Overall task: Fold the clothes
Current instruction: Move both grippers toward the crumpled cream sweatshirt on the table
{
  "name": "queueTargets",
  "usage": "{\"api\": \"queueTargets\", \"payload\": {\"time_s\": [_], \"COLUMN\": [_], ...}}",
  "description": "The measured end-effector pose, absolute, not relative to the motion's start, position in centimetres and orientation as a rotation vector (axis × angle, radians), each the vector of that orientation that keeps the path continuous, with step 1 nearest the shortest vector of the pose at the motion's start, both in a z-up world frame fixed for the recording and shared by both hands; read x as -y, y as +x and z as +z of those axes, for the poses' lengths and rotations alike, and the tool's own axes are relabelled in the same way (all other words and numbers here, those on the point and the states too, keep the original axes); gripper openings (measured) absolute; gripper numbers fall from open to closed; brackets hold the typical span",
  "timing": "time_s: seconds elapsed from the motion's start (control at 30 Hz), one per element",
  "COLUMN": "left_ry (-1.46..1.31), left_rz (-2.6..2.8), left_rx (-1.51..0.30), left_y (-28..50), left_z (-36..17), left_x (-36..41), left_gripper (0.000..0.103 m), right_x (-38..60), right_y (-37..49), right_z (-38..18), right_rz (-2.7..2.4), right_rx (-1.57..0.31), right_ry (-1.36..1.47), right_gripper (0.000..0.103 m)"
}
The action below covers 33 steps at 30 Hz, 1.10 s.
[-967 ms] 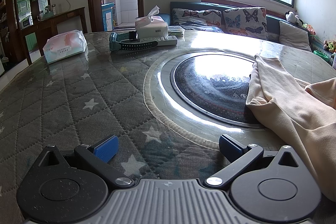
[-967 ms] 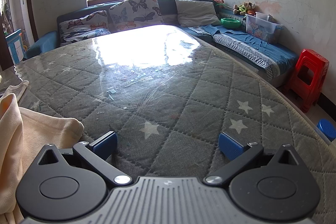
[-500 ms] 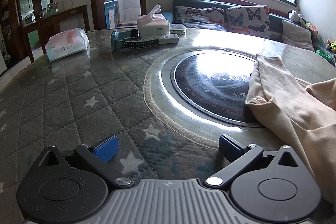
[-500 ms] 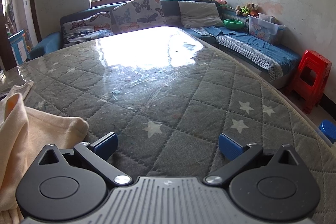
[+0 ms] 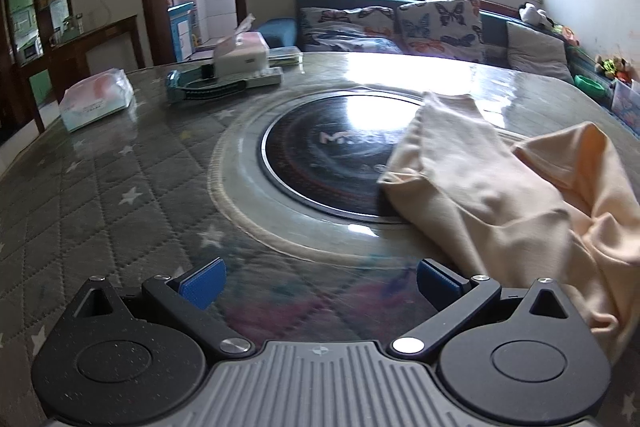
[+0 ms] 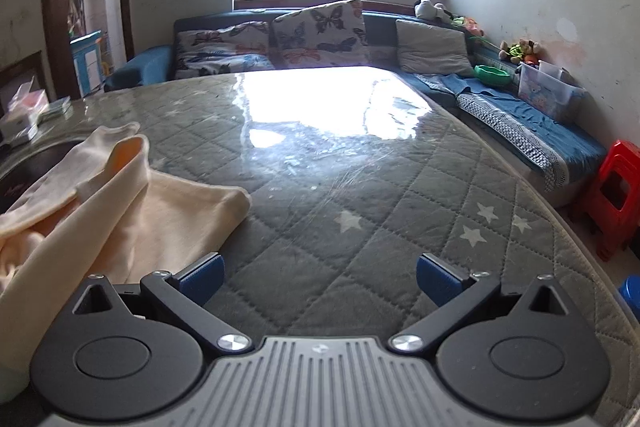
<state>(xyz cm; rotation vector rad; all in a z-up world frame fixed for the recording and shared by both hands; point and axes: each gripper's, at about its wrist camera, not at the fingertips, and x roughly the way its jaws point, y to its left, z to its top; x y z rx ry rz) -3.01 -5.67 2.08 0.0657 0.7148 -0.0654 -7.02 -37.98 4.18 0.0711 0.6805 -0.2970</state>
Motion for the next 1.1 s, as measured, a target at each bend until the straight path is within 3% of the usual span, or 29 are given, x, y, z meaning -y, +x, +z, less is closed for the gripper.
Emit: {"api": "queueTargets", "payload": {"time_s": [1.1], "left_ry": [0.099], "left_rz": [-0.070], "left_rx": [-0.734], "left_y": [-6.6], "left_z": [3.8], "left_x": [8.6], "left_gripper": [0.103], "right_x": [33.3], "right_y": [-12.9], "right_z": [5.2], "right_rz": [-0.153], "right_rx": [-0.665], "right_ry": [0.027], "right_gripper": [0.103]}}
